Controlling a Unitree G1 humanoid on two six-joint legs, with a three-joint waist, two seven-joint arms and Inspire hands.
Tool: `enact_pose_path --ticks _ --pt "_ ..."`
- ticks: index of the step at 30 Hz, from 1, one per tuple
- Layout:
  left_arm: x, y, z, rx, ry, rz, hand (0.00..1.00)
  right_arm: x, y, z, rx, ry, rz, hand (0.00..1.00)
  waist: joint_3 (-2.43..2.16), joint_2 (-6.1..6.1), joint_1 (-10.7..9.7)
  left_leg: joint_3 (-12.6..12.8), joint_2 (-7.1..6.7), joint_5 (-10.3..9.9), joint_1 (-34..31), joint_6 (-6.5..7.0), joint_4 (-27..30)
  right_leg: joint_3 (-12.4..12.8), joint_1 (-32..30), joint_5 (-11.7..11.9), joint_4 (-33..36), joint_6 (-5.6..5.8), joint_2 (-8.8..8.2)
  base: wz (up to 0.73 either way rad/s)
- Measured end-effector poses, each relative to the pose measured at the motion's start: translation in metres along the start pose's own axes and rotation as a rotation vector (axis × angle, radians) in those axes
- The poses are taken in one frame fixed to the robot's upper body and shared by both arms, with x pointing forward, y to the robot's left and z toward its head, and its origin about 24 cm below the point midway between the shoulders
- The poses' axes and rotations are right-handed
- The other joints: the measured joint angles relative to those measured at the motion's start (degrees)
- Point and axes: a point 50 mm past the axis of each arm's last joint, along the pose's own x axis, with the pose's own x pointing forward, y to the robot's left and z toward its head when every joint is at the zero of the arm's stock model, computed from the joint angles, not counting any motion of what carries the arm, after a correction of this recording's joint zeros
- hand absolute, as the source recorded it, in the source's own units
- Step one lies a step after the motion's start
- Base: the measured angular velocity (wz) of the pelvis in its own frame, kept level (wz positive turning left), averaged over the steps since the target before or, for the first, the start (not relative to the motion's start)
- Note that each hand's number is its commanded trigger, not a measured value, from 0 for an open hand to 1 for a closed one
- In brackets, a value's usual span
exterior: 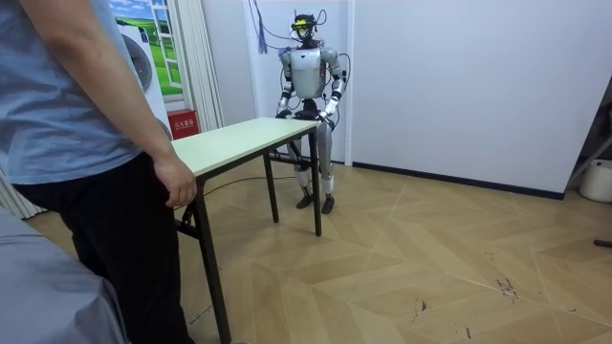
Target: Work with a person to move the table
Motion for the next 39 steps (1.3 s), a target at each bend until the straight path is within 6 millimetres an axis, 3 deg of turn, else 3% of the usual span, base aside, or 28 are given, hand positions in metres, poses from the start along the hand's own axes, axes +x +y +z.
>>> enact_pose_path --ticks 18,23,28,34,39 --pt "0.007 -0.013 0.018 -0.063 0.021 -0.083 0.0 0.015 0.018 0.017 0.021 0.01 0.09 0.0 0.38 -0.17 -1.1 0.0 0.01 0.0 0.6 0.0 -0.4 0.1 0.3 0.1 0.0 -0.03 0.02 -0.01" --pt "0.011 -0.014 0.023 -0.166 0.013 -0.071 0.0 0.021 0.02 0.022 0.072 -0.004 0.081 0.0 1.39 1.49 -0.5 0.0 0.16 0.0 0.9 0.01 -0.4 0.2 0.8 0.4 -0.1 -0.12 0.19 -0.01" --pt "0.022 -0.006 0.027 -0.329 -0.029 -0.035 0.0 0.025 0.02 0.028 0.176 -0.042 0.046 0.0 1.23 1.95 0.4 0.0 0.13 0.1 1.1 0.12 -0.6 0.3 0.8 0.4 -0.1 -0.17 0.31 0.01" --pt "0.025 0.016 0.041 -0.446 -0.104 0.089 0.0 0.025 0.013 0.029 0.222 -0.053 -0.015 0.0 0.84 1.32 1.4 -0.1 0.2 0.1 2.4 0.16 -1.1 0.5 1.7 0.4 -0.1 -0.17 0.32 -0.04" --pt "0.027 0.015 0.039 -0.486 -0.105 0.117 0.0 0.026 0.01 0.031 0.234 -0.054 -0.051 0.0 0.77 0.98 1.4 -0.1 0.18 0.1 3.6 0.16 -1.4 0.5 2.7 0.4 -0.2 -0.16 0.32 0.0"
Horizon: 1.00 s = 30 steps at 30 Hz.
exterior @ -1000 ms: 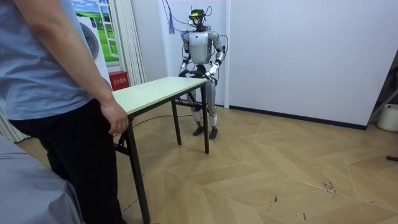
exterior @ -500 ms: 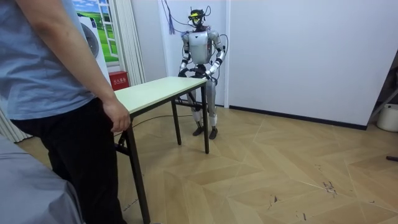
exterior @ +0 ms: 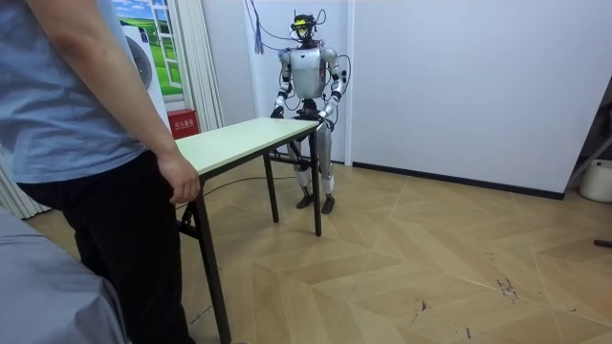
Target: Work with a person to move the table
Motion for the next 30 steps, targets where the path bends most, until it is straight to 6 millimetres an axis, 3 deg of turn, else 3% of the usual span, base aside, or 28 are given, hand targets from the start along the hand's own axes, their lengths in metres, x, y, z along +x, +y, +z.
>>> enact_pose_path --ticks 16,23,30 --pt "0.0022 -0.0013 0.0011 -0.189 -0.023 0.028 0.0 -0.0008 -0.0041 0.0078 0.205 -0.082 -0.069 0.0 -0.06 0.2 0.2 0.5 0.12 0.0 1.7 0.0 0.0 0.8 1.3 0.0 0.0 -0.04 0.22 -0.01" --pt "0.0026 -0.0002 -0.0018 -0.226 -0.034 0.05 0.0 0.0028 -0.0009 0.0055 0.28 -0.114 -0.069 0.0 -0.54 1.67 0.1 1.2 0.27 0.0 2.1 -0.01 -0.4 1.4 1.3 0.1 0.0 -0.17 0.4 -0.05" --pt "0.0025 0.0002 -0.0029 -0.229 -0.033 0.058 0.0 0.0038 0.0005 0.0049 0.347 -0.13 -0.06 0.0 -0.77 2.07 -0.1 1.4 -0.07 0.0 2.0 -0.01 -0.3 1.6 1.3 0.1 -0.3 -0.17 0.4 0.0"
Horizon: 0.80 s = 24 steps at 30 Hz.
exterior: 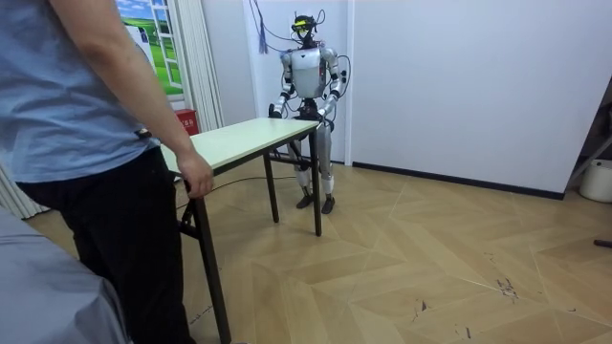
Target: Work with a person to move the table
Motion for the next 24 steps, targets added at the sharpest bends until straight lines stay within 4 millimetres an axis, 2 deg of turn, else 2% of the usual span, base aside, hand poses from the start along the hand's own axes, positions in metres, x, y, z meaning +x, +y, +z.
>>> enact_pose_path --ticks 11,12,13,14,21,24 --pt "0.0002 0.0005 0.0005 0.032 -0.008 0.008 0.0 0.0017 0.0024 -0.0024 0.018 -0.006 -0.002 0.0 0.13 0.19 -0.5 0.2 -0.01 0.0 -0.4 0.0 0.0 -0.2 0.0 0.1 -0.5 0.01 0.03 0.0" --pt "0.0003 0.0005 0.0005 0.032 -0.009 0.008 0.28 0.0017 0.0025 -0.0024 0.018 -0.006 -0.001 0.28 0.13 0.19 -0.5 0.2 -0.01 0.0 -0.4 0.0 0.0 -0.2 -0.1 0.1 -0.5 0.01 0.03 0.0" --pt "0.0003 0.0005 0.0005 0.033 -0.01 0.008 0.61 0.0018 0.0027 -0.0025 0.019 -0.006 0.0 0.67 0.18 0.17 -0.6 0.3 -0.02 0.0 -0.4 0.0 0.0 -0.2 -0.1 0.1 -0.5 0.01 0.03 0.0" --pt "0.0003 0.0003 0.0007 0.031 -0.011 0.007 1.0 0.0019 0.0032 -0.0025 0.019 -0.006 0.001 1.0 0.2 0.16 -0.6 0.3 -0.02 0.0 -0.5 0.0 0.0 -0.2 -0.2 0.1 -0.5 0.01 0.03 0.0" --pt "0.0017 -0.0013 -0.0008 0.02 -0.03 -0.001 1.0 0.003 0.0061 -0.0027 0.016 -0.006 -0.014 1.0 0.69 -0.21 -0.7 0.3 0.02 0.0 -0.9 0.0 0.1 -0.1 -1.0 0.1 -0.6 0.01 0.02 0.0" --pt "0.0029 -0.0033 -0.0037 0.011 -0.028 -0.01 1.0 0.0029 0.0035 -0.0017 0.012 -0.019 -0.063 1.0 0.92 -0.31 0.0 0.2 0.04 0.0 -1.3 0.0 0.2 -0.1 -1.2 0.1 -0.6 0.01 0.0 0.0"
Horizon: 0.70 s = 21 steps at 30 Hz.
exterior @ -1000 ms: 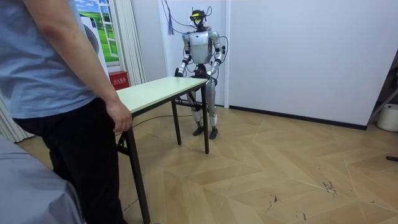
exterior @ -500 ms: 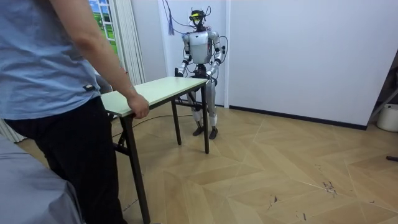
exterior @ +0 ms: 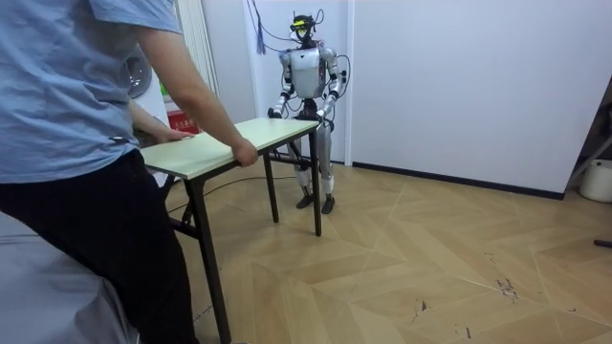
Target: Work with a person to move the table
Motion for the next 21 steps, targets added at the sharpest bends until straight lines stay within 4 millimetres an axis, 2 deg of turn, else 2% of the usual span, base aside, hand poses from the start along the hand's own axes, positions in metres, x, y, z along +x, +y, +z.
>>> enact_pose_path --ticks 2,21 --pt "0.0002 -0.0005 -0.0004 0.01 -0.001 -0.001 1.0 -0.0001 -0.0012 -0.001 -0.003 -0.002 -0.018 1.0 0.12 0.02 0.1 -0.1 0.21 0.0 -0.5 0.0 0.0 0.0 -0.2 0.0 0.1 0.0 0.01 0.0" --pt "0.0016 0.0038 -0.004 0.07 0.001 0.036 1.0 0.0011 -0.0008 -0.0031 -0.046 -0.026 -0.029 1.0 0.18 0.01 0.1 -0.1 0.34 0.0 -0.5 0.0 -0.4 0.2 -0.6 0.2 0.2 0.06 0.1 -0.01"
